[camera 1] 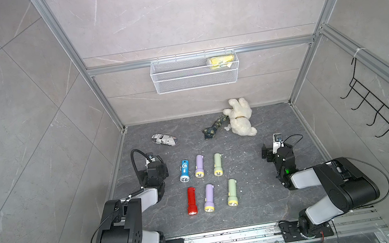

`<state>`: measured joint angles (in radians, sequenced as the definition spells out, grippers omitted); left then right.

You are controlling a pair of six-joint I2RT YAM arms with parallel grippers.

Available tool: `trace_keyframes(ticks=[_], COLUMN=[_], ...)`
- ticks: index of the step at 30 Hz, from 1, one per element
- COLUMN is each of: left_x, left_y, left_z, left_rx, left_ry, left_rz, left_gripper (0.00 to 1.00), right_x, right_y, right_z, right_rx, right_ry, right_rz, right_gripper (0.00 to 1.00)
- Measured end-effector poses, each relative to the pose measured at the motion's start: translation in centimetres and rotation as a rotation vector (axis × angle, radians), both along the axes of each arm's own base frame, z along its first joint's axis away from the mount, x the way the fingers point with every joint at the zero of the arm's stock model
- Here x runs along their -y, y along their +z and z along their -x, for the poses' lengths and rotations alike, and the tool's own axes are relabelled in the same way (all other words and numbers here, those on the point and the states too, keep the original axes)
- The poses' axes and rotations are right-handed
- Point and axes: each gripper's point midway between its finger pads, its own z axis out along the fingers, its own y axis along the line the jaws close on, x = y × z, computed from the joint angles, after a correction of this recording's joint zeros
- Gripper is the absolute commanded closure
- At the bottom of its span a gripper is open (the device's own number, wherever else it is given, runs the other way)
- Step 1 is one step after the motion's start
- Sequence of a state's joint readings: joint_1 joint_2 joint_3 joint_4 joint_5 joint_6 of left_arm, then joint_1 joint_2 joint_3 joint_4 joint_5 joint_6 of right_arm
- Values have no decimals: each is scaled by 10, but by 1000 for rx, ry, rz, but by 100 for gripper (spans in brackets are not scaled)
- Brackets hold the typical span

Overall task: Close the plug at the bottom of the flashlight
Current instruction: Reset both arms

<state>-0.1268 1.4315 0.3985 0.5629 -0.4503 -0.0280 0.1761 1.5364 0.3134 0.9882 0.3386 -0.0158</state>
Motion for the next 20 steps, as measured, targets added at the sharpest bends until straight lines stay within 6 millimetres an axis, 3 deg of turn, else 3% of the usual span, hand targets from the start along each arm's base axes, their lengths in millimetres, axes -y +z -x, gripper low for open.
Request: trace_keyframes(ticks=[6, 12, 20], left_x=[-20, -13, -10], left_y=[-27, -9, -6], left_z=[9, -5, -8], left_rx=[14, 90, 103], left_ry=[-15, -55, -67], left_rz=[83, 101, 107], left_gripper=[3, 2, 0], right_x=[-3, -3, -5], right_y=[1, 1, 1], right_z=[-1, -1, -1], right_rx=[7, 8, 8], right_ry=[16, 19, 27], right_rz=[-6, -7, -10], right_gripper=[0, 1, 0])
